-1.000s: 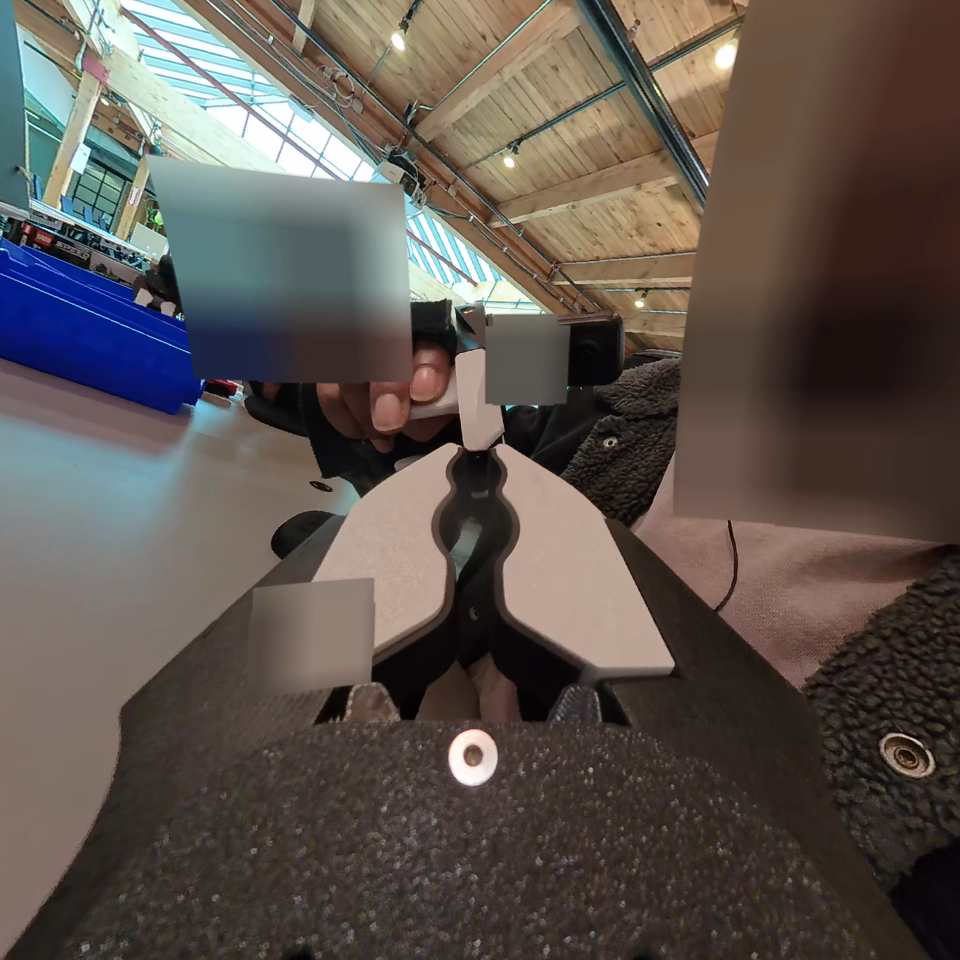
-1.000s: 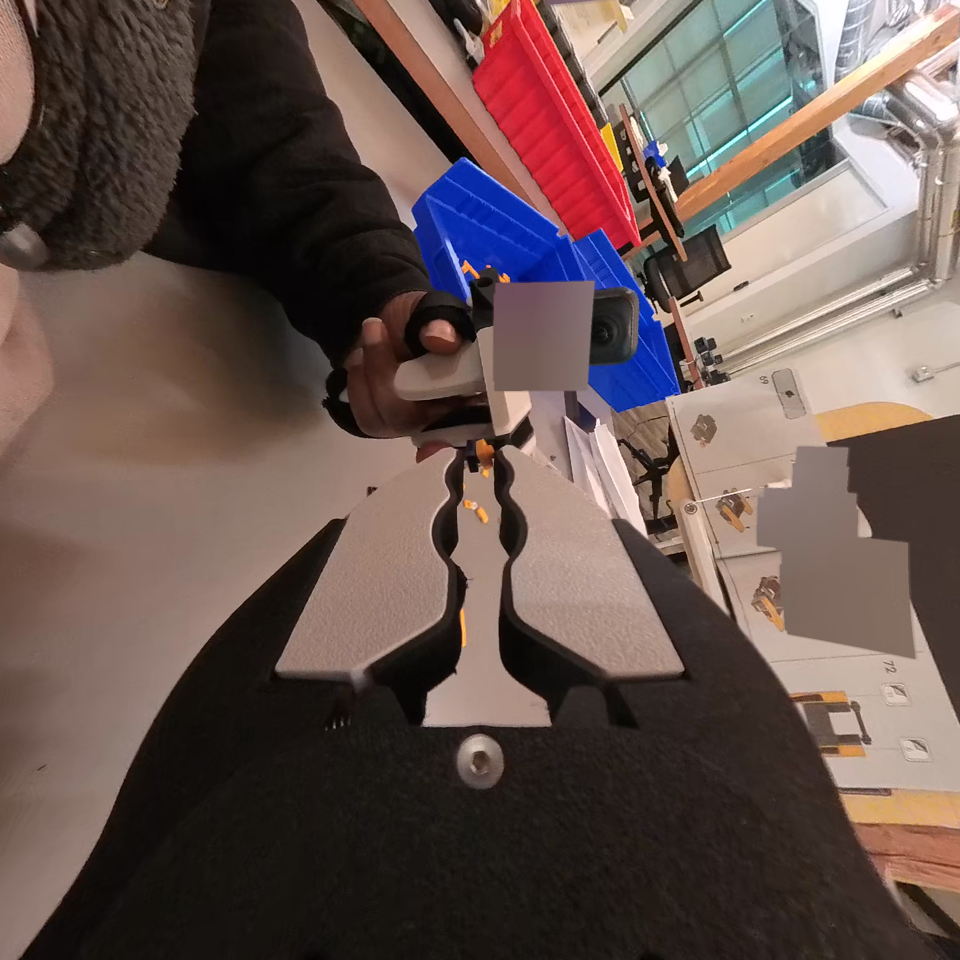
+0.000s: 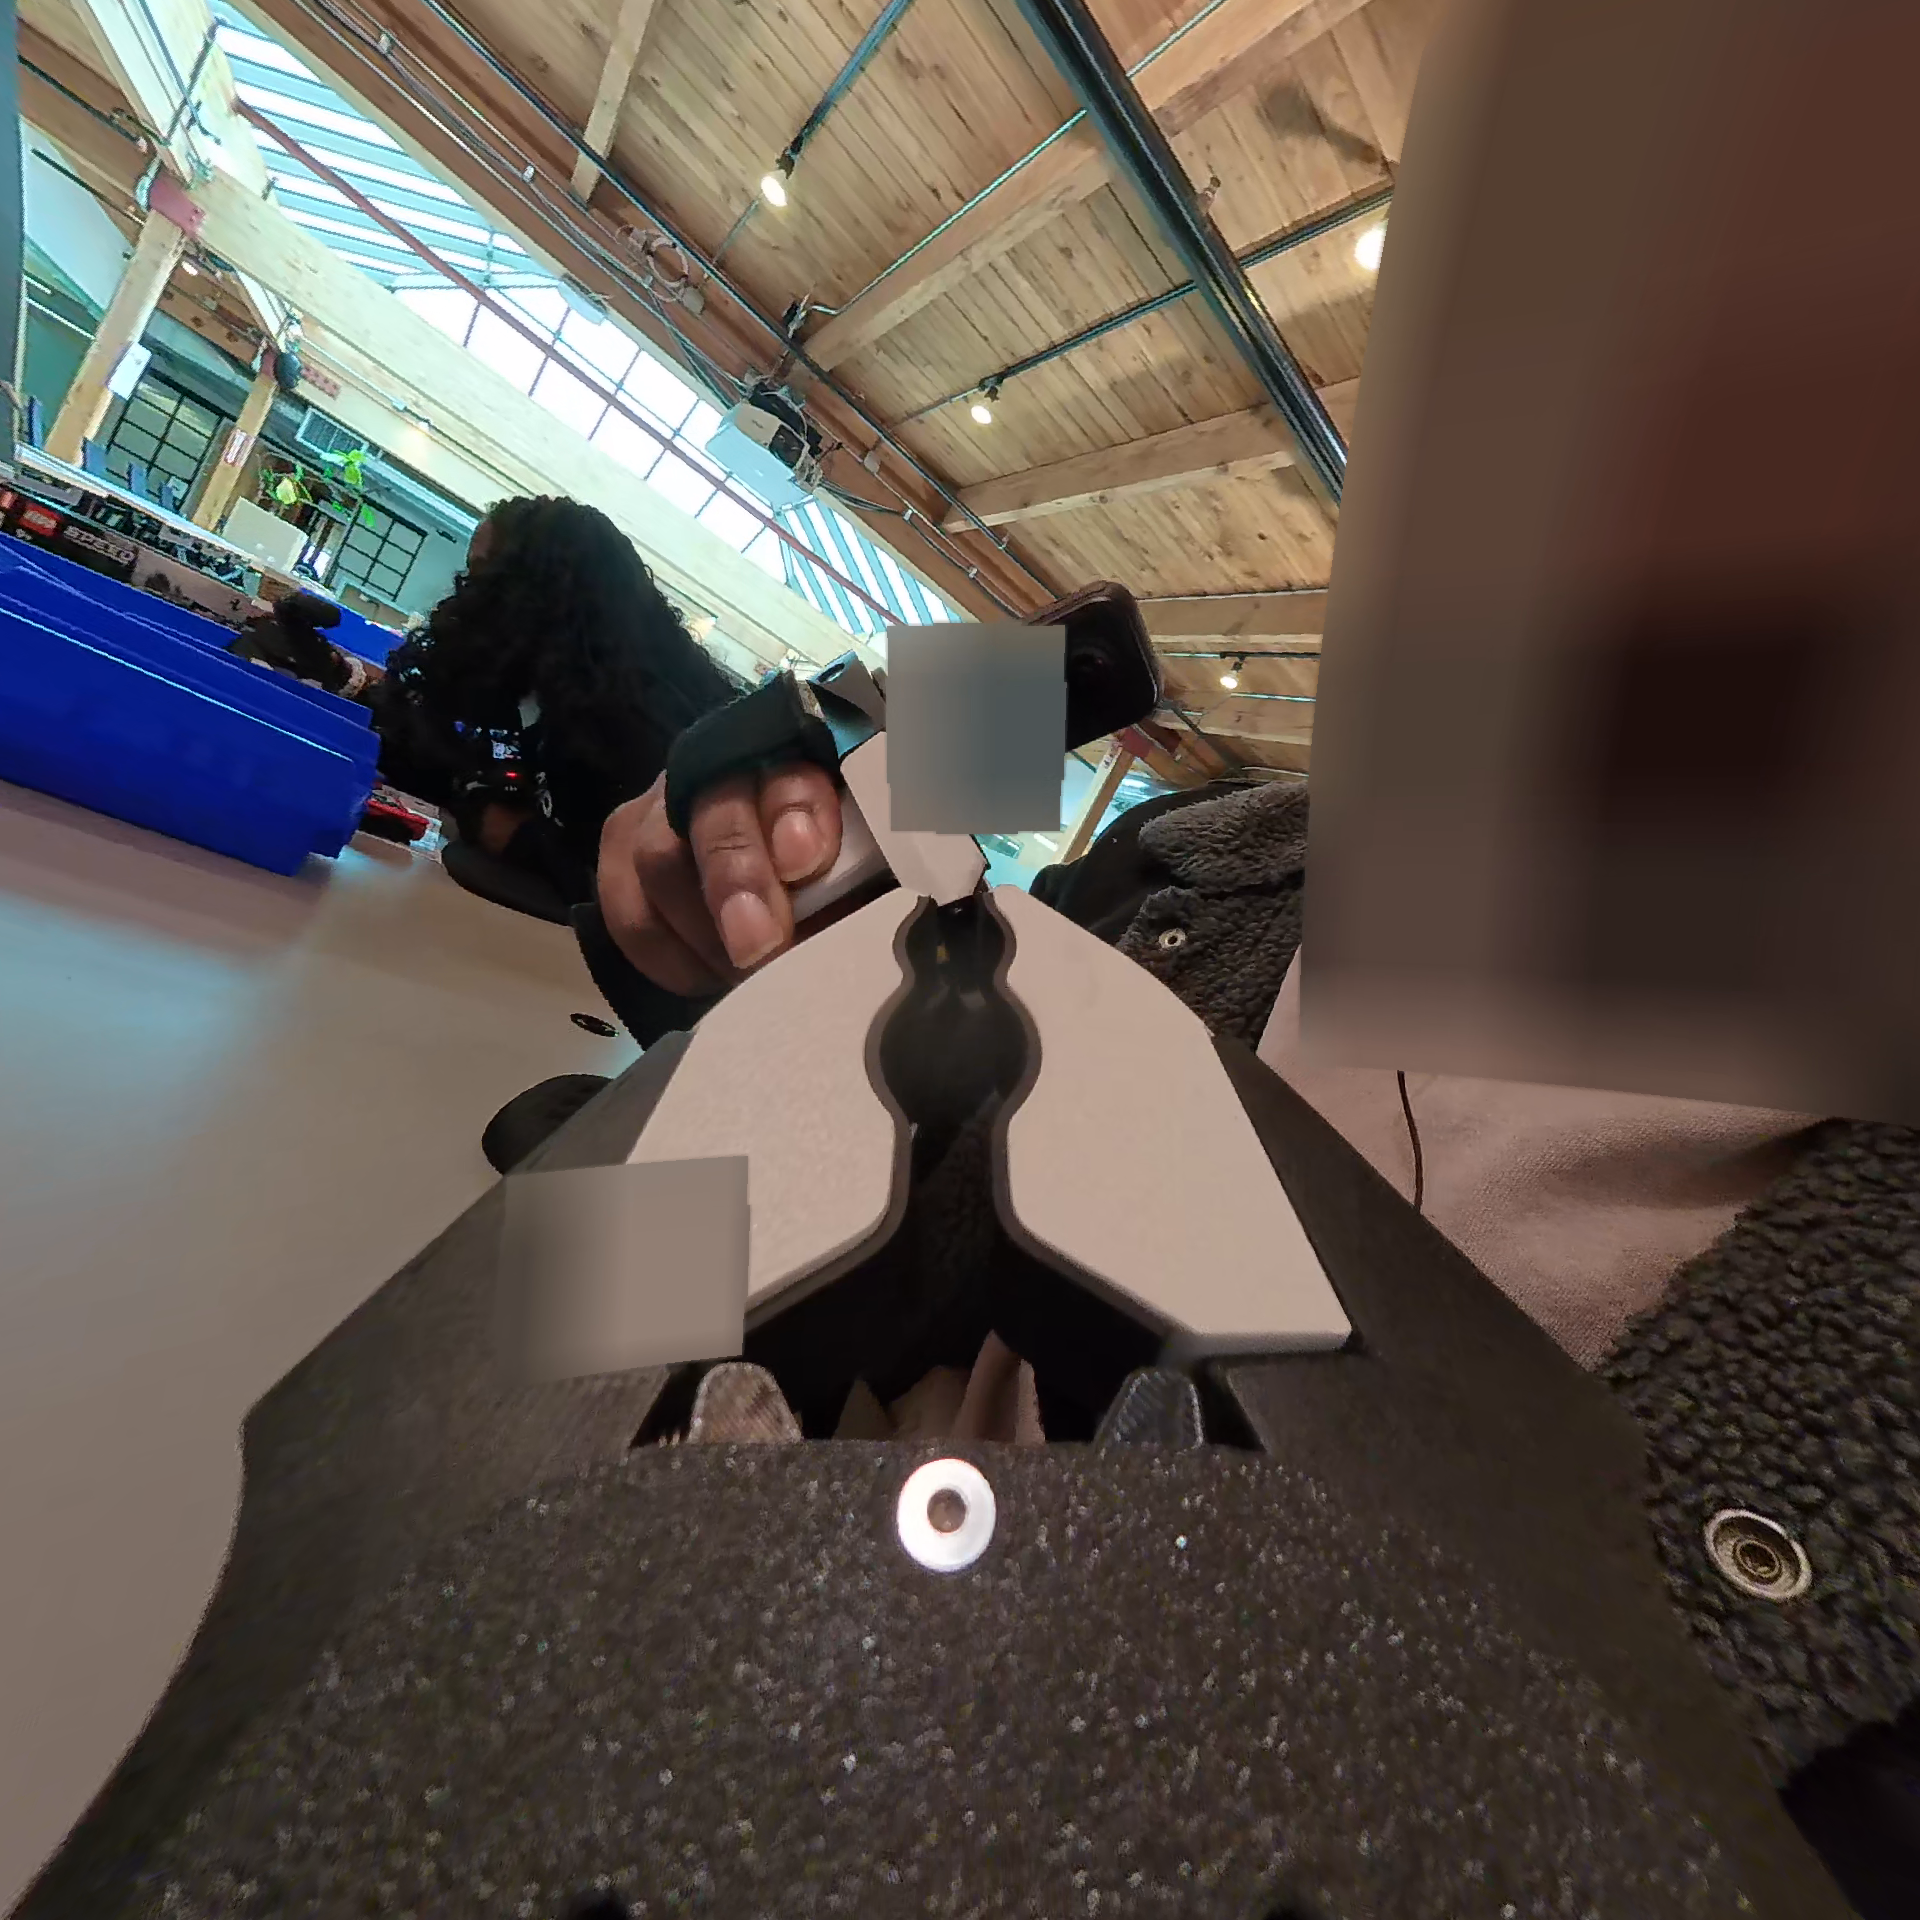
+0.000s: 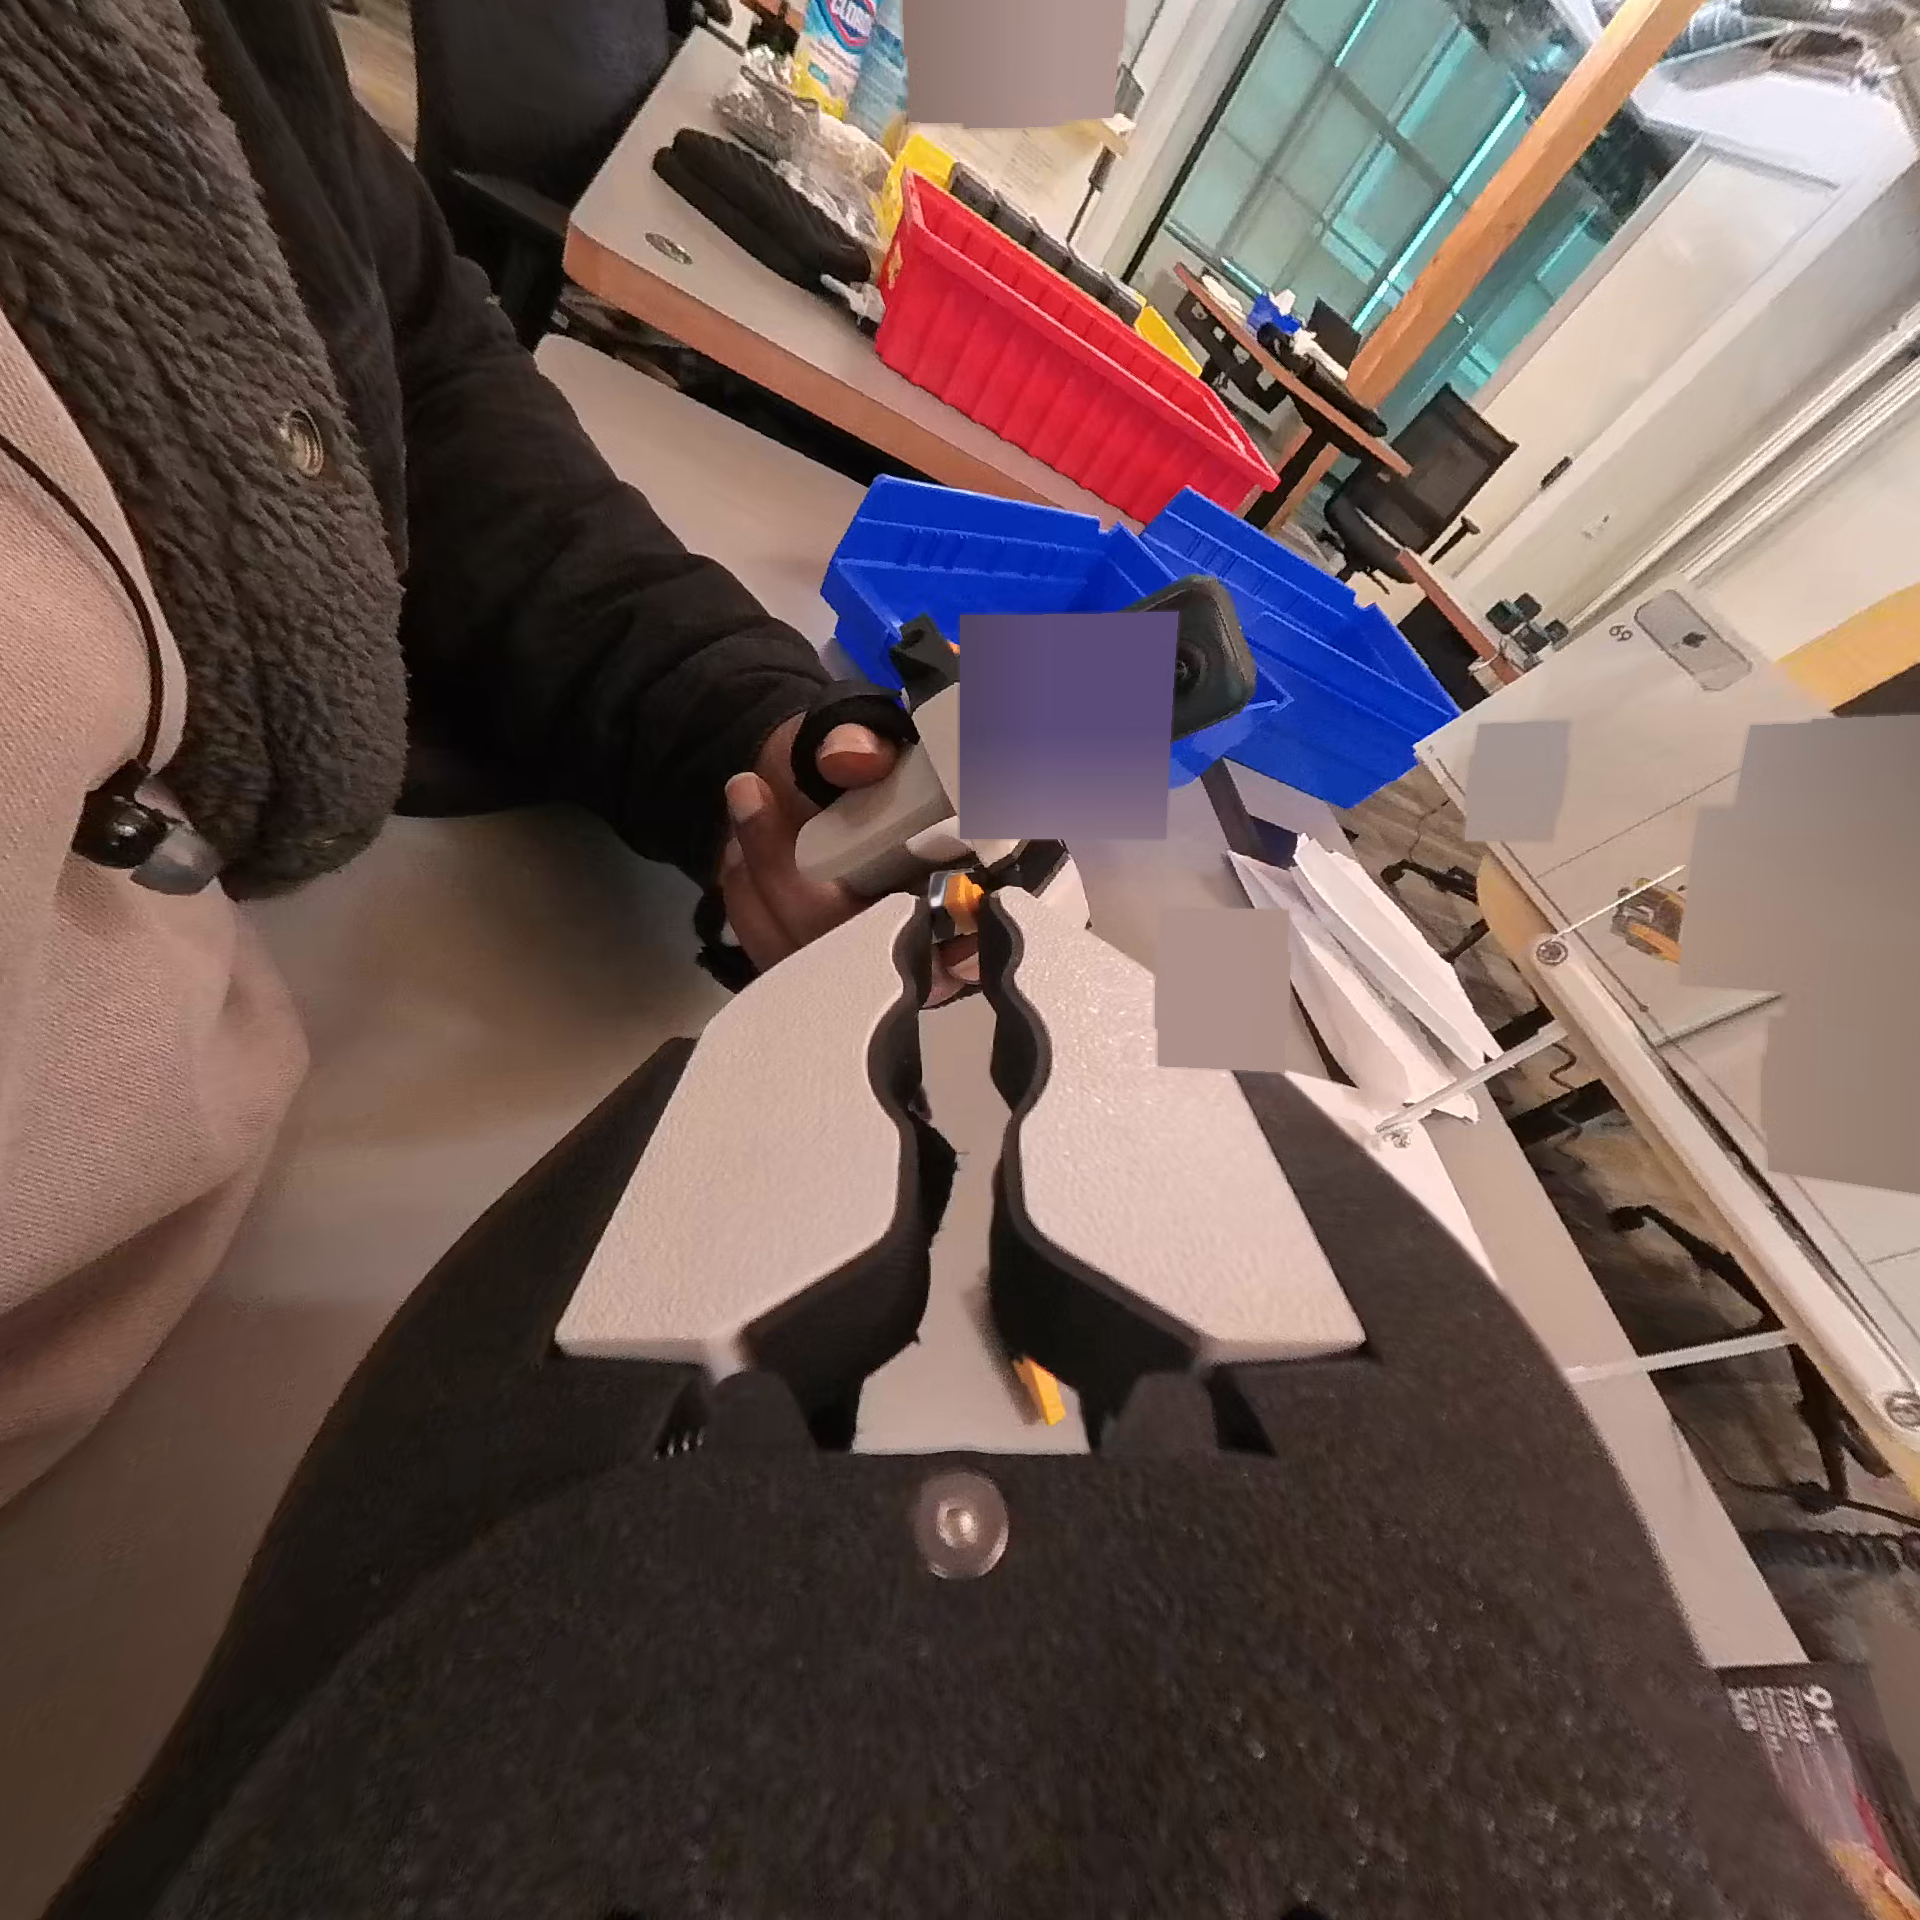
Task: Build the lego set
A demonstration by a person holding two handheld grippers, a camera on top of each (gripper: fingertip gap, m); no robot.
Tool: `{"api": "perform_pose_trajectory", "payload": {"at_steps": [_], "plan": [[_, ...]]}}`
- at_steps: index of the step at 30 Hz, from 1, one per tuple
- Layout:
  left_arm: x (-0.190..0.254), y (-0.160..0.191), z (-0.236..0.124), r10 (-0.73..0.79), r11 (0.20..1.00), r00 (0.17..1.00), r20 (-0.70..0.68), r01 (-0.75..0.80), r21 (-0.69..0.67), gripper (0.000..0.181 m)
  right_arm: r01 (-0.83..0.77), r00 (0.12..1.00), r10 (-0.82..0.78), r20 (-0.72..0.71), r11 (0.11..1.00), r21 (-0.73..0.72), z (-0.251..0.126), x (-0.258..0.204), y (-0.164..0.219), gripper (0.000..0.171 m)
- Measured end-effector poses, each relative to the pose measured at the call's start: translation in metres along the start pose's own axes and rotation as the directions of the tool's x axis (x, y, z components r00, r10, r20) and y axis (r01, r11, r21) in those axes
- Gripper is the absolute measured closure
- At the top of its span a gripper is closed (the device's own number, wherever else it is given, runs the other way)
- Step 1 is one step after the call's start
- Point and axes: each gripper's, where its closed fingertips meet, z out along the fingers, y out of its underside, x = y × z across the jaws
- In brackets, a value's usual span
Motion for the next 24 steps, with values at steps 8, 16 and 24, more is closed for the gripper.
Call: {"api": "perform_pose_trajectory", "payload": {"at_steps": [8,16,24], "plan": [[0.0008,-0.0018,-0.0002,0.015,1.000,1.000,0.001,-0.015,0.002,0.174,0.094,0.994,-0.094,-0.055,0.996,0.000,0.0001,0.0016,-0.0017,0.161],[0.0016,-0.0045,-0.0019,0.018,1.000,1.000,-0.001,-0.018,0.011,0.174,0.160,0.984,-0.161,-0.072,0.987,-0.020,0.0009,0.0018,-0.0016,0.156],[0.0025,-0.0065,-0.0007,-0.011,1.000,1.000,-0.011,0.011,0.026,0.174,0.415,0.892,-0.425,-0.153,0.905,-0.093,0.0033,0.0046,0.0003,0.151]]}}
